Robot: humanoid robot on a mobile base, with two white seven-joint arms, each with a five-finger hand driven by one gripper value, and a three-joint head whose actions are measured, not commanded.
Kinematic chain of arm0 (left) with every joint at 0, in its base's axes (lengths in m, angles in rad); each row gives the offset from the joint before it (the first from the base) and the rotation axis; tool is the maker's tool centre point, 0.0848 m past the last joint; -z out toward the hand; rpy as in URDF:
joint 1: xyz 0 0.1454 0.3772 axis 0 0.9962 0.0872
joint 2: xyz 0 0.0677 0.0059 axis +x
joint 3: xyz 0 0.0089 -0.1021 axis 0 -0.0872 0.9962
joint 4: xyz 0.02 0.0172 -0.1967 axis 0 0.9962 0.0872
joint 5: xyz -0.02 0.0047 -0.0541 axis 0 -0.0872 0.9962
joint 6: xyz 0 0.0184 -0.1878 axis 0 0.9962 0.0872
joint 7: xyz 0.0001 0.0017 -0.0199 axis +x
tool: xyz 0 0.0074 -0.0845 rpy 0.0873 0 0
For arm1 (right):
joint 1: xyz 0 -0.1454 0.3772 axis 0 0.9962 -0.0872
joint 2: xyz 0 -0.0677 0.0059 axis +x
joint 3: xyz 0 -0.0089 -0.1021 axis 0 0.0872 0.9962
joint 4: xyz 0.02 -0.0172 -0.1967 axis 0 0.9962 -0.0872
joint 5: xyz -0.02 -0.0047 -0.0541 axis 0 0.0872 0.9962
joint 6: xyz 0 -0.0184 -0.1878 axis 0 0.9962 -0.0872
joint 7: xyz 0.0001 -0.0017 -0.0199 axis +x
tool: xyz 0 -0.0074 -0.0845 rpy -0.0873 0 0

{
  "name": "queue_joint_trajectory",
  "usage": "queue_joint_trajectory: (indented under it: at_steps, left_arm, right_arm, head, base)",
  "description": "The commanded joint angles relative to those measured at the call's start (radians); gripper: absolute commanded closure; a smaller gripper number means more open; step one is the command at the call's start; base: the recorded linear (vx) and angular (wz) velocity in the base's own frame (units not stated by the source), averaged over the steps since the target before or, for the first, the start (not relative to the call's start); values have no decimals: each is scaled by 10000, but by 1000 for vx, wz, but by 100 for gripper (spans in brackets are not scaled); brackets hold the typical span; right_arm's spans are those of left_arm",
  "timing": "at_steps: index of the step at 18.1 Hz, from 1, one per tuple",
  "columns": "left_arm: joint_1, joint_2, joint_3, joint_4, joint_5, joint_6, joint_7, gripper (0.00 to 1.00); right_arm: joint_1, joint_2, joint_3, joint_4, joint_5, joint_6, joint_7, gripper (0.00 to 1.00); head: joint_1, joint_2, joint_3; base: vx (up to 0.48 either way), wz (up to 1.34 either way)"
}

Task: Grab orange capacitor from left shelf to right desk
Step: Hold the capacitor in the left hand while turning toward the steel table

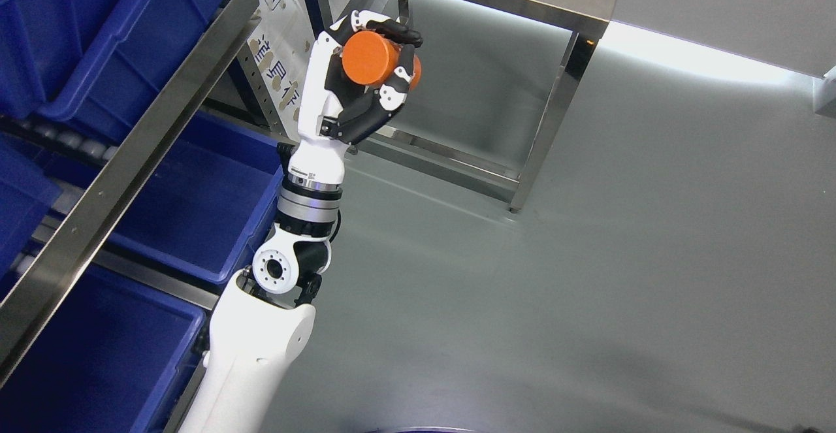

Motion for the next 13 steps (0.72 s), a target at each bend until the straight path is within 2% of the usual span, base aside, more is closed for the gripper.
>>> queue_joint_trajectory:
  at_steps: [1,8,13]
  left_arm:
    - [-969,174,-855,220,1,445,5,97]
    - [-2625,174,-824,970,17,1794,20,97]
    - [-4005,174,-962,3024,245,2471,20,96]
  right_arm:
    - [215,-175,-123,-174,61,-4,1,0]
    - [215,-175,-123,-174,61,-4,1,0]
    - [215,-175,-123,-174,61,-4,1,0]
  head:
    - [0,0,0]
    - [0,0,0]
    - [0,0,0]
  base:
    - [324,-71]
    - [318,-51]
    - [336,-77]
